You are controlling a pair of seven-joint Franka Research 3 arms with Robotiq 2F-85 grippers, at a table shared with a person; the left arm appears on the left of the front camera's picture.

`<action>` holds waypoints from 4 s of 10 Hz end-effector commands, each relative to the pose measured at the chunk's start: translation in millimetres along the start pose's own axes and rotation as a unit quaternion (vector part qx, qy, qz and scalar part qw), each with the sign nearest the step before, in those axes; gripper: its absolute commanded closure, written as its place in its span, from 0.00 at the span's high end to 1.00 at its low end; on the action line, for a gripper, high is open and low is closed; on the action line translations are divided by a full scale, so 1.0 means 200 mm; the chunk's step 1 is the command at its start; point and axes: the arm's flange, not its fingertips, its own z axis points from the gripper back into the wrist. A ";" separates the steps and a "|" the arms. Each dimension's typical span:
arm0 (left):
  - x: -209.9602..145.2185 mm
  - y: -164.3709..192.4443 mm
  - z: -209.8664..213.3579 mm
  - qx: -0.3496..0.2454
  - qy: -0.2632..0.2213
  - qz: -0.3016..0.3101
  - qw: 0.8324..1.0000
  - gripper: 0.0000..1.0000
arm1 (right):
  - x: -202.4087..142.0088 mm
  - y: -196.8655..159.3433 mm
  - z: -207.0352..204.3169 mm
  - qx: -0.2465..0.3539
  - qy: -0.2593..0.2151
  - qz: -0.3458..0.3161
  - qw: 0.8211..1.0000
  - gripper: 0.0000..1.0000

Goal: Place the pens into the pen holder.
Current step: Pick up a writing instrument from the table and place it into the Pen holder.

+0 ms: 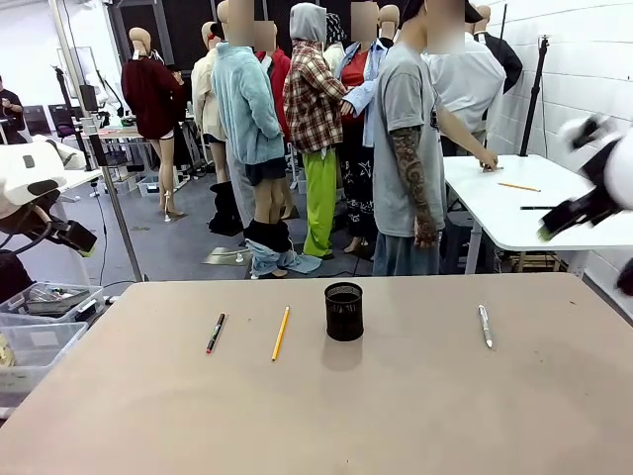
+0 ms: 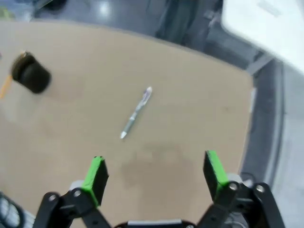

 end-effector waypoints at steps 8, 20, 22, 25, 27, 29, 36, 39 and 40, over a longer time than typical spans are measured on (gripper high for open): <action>0.01 0.00 0.00 0.004 -0.005 0.001 1.000 1.00 | 0.03 0.18 -0.98 0.021 0.168 -0.042 0.985 1.00; 0.01 0.00 0.00 0.004 -0.005 0.001 1.000 1.00 | 0.15 0.11 -1.34 -0.012 0.265 -0.059 0.962 0.36; 0.01 0.00 0.00 0.004 -0.005 0.001 1.000 1.00 | 0.13 0.12 -1.39 -0.012 0.270 -0.058 0.961 0.00; 0.01 0.00 0.00 0.004 -0.005 0.001 1.000 1.00 | 0.10 0.16 -1.45 0.002 0.281 -0.051 0.958 0.00; 0.01 0.00 0.00 0.004 -0.005 0.001 1.000 1.00 | 0.10 0.16 -1.45 0.003 0.285 -0.043 0.958 0.00; 0.01 0.00 0.00 0.004 -0.005 0.001 1.000 1.00 | 0.10 0.17 -1.41 0.009 0.278 -0.022 0.960 0.00; 0.01 0.00 0.00 0.004 -0.005 0.001 1.000 1.00 | 0.47 0.45 -0.71 0.245 -0.107 0.247 0.931 0.00; 0.01 0.00 0.00 0.004 -0.005 0.001 1.000 1.00 | 0.65 0.56 -0.80 0.444 -0.304 0.288 0.792 0.00; 0.01 0.00 0.00 0.004 -0.005 0.001 1.000 1.00 | 0.65 0.56 -0.82 0.461 -0.314 0.285 0.779 0.00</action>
